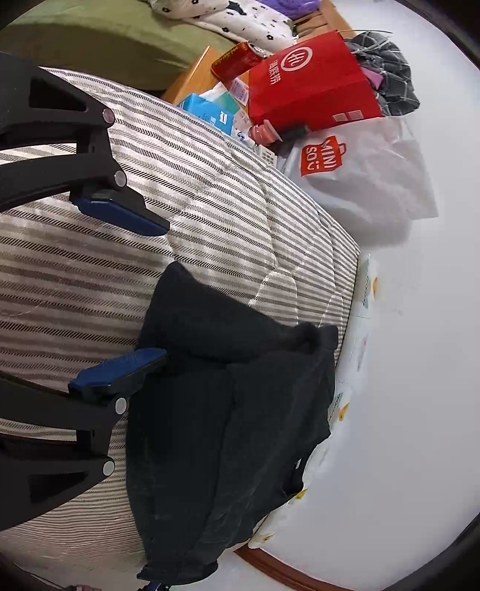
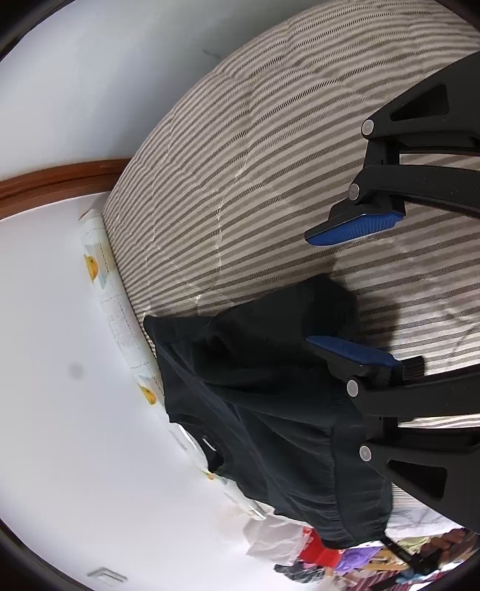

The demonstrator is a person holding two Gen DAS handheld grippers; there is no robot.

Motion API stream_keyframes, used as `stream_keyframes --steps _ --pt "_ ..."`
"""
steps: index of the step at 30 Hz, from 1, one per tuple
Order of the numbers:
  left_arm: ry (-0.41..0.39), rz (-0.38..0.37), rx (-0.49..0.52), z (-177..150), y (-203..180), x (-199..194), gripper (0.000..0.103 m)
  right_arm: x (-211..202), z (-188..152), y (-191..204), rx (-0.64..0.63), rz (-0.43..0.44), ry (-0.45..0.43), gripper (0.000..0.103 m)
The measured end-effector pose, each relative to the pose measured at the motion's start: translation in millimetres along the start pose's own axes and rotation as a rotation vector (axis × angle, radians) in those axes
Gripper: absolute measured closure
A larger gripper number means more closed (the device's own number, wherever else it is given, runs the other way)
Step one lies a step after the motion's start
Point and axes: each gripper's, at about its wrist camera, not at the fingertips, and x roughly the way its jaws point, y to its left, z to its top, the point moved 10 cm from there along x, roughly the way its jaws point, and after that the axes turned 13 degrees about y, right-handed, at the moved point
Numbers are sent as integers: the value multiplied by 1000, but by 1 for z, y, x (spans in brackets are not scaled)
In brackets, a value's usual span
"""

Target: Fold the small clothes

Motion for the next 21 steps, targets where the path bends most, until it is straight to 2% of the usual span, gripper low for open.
stream_keyframes --steps 9,14,15,16,17,18,19,21 --pt "40 -94 -10 18 -8 26 43 29 13 16 -10 19 41 53" --pt "50 -121 -17 22 -12 34 45 42 18 19 16 42 91 53" --pt "47 -128 -19 23 -14 35 48 42 18 20 12 34 98 55" --pt "47 -137 -16 23 -17 34 56 42 18 22 1 26 102 60" --pt "51 -147 -9 22 -19 34 67 41 17 24 -17 25 101 73" --pt "50 -150 -1 21 -23 31 74 39 16 31 -58 33 94 77" --pt "45 -143 7 21 -25 29 85 36 15 34 -90 13 79 82" --pt "27 -106 36 20 -30 22 90 31 12 38 -129 -18 59 85"
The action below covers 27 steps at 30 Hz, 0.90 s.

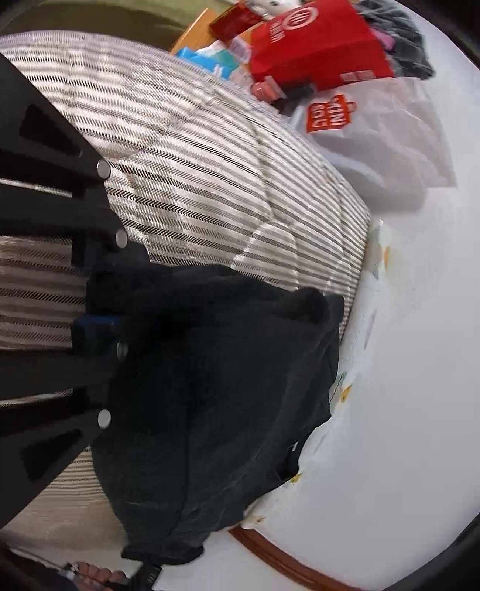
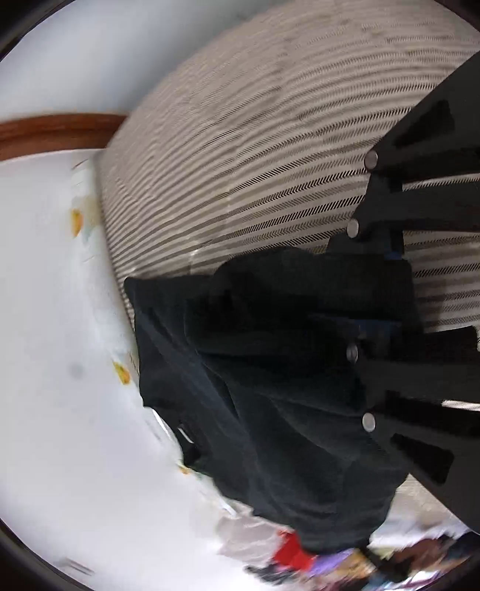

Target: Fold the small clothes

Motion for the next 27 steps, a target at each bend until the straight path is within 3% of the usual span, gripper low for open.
stream_keyframes --steps 5,14,22,24,27 --pt "-20 -15 2 -13 2 -25 92 -14 -16 -2 7 10 -1 86" --pt "-13 -9 19 -78 8 -60 92 -41 -52 -1 -41 -19 -25 86" --pt "-20 -10 37 -113 3 -73 91 -57 -87 -15 -49 -39 -40 86" --pt "-14 8 40 -118 4 -72 91 -59 -93 -18 -51 -53 -47 85" --pt "-8 34 43 -122 6 -72 86 -69 -103 -20 -62 -139 -77 72"
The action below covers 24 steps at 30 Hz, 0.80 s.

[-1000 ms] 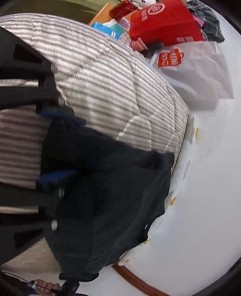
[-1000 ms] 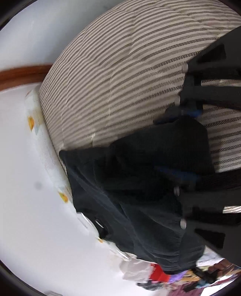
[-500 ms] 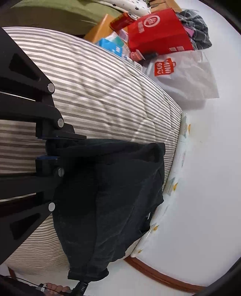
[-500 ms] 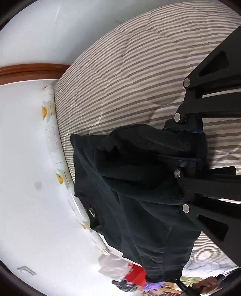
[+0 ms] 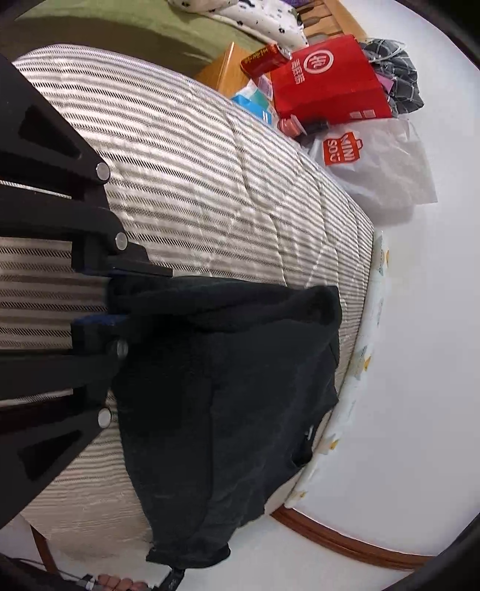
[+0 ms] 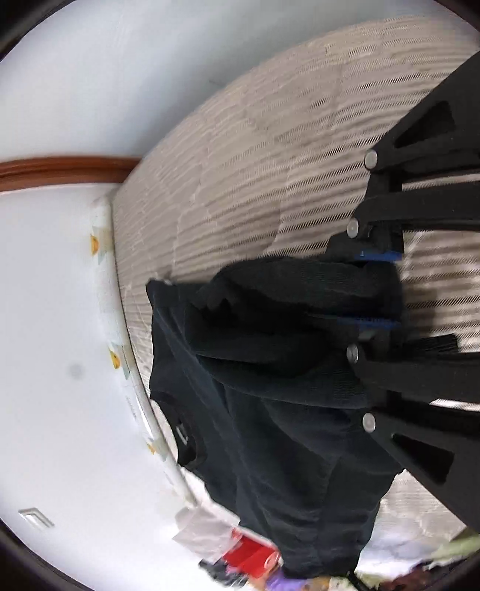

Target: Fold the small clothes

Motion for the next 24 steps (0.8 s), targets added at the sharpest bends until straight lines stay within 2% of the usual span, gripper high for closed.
stream_keyframes --steps 2,6,9,10,16,22,24 --pt "-10 10 2 -2 3 -5 79 -12 -6 -2 -3 -40 -19 70" --pt "-57 21 -12 -3 11 -24 76 -37 -15 2 15 -53 -45 65" --pt "-108 -32 -7 0 10 -39 58 -53 -17 12 16 -28 -81 58" --pt "-120 -49 -3 1 8 -43 47 -56 -18 18 11 -16 -89 55" --pt "-137 -113 67 2 -17 -47 47 -49 -26 48 -11 61 -75 54" --pt "-99 -120 96 0 -30 -27 47 -25 -34 53 -15 44 -24 54" --pt "-73 -133 87 1 -31 -17 47 -20 -35 53 -13 31 -24 60"
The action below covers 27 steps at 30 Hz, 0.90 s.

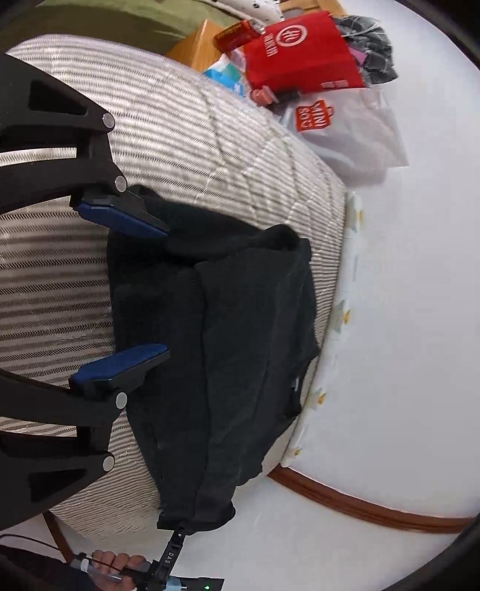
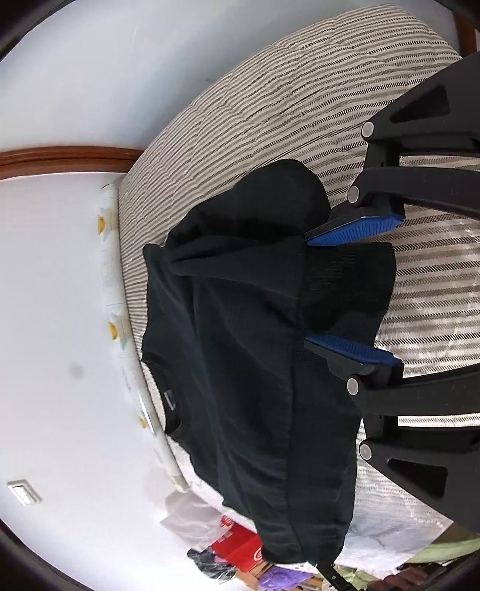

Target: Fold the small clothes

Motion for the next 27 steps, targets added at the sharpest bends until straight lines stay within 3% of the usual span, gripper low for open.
stream_keyframes --steps 1,6,9,11,12,19,27 --pt "9 -5 -1 -1 0 3 47 2 0 0 4 -5 -7 68" --pt "42 -1 10 5 -2 22 49 2 3 2 -30 -35 -18 86" --pt "51 -13 6 10 -7 28 66 2 7 1 -35 -29 -28 92" --pt "48 -17 -2 11 -8 27 88 1 10 4 -41 -23 -41 97" --pt "34 -14 -1 12 -8 23 92 -1 12 5 -42 -19 -53 97" --pt "-17 -61 -35 33 -9 -3 96 -27 45 5 14 92 -128 98" --pt "-73 -19 -29 79 -12 2 96 -30 87 11 8 104 -165 98"
